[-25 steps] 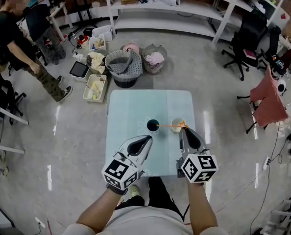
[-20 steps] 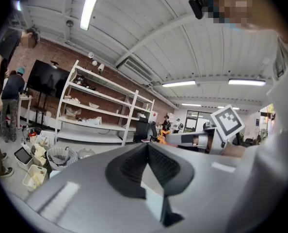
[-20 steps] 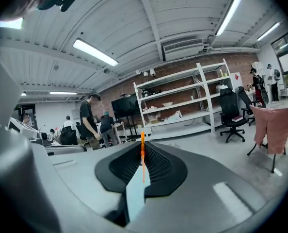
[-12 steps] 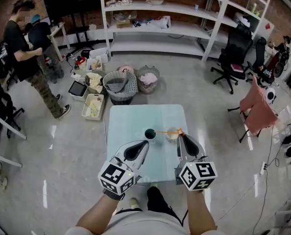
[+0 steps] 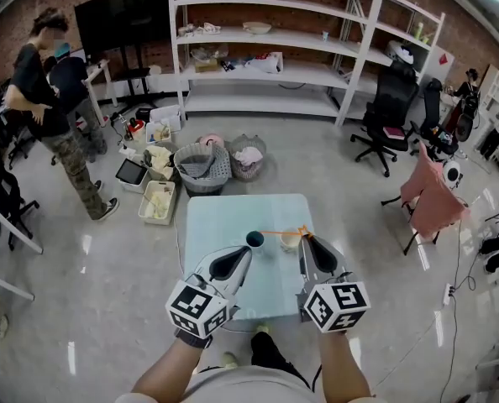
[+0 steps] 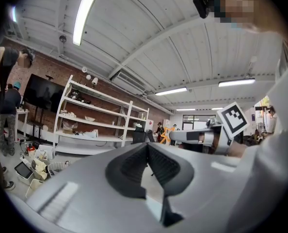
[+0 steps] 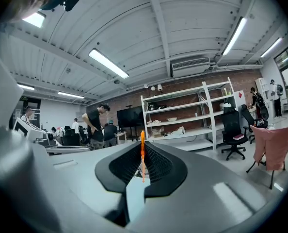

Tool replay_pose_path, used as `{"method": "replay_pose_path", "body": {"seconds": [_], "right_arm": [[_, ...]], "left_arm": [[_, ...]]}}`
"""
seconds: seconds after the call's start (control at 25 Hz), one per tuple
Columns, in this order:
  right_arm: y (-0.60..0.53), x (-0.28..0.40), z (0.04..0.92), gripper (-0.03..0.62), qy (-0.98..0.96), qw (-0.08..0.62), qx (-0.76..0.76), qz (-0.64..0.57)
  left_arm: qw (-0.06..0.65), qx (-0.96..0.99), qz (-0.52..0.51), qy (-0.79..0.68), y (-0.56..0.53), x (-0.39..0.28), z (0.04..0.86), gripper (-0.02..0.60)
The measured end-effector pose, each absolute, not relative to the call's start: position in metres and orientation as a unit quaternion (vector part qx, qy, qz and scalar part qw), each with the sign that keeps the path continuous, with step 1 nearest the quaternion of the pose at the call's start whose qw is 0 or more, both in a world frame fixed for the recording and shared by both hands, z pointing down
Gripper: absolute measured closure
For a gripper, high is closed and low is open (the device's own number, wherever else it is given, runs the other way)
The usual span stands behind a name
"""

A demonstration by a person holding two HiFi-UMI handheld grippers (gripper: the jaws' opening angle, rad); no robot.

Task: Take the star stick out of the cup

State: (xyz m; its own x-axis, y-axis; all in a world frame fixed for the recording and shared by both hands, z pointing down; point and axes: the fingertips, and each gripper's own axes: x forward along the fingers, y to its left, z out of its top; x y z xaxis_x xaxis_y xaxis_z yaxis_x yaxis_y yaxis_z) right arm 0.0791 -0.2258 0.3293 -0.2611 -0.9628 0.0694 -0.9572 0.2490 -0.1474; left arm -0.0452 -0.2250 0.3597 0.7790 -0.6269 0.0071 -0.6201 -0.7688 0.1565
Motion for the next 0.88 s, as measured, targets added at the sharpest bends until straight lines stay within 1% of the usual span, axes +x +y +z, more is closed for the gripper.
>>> {"method": "replay_pose_path", "body": {"seconds": [0.56, 0.88], "right_arm": [[-0.204, 0.057, 0.313, 0.566, 0.796, 0.009, -0.602, -0.061], [-0.201, 0.055, 0.307, 0.566, 0.797, 0.007, -0.601, -0.057]], "left_arm": [[0.060, 0.938, -0.032, -0.340, -0.212, -0.067, 0.339, 0.577], [0.054, 0.938, -0.036, -0.340, -0.209, -0.066, 0.331, 0.577]]}}
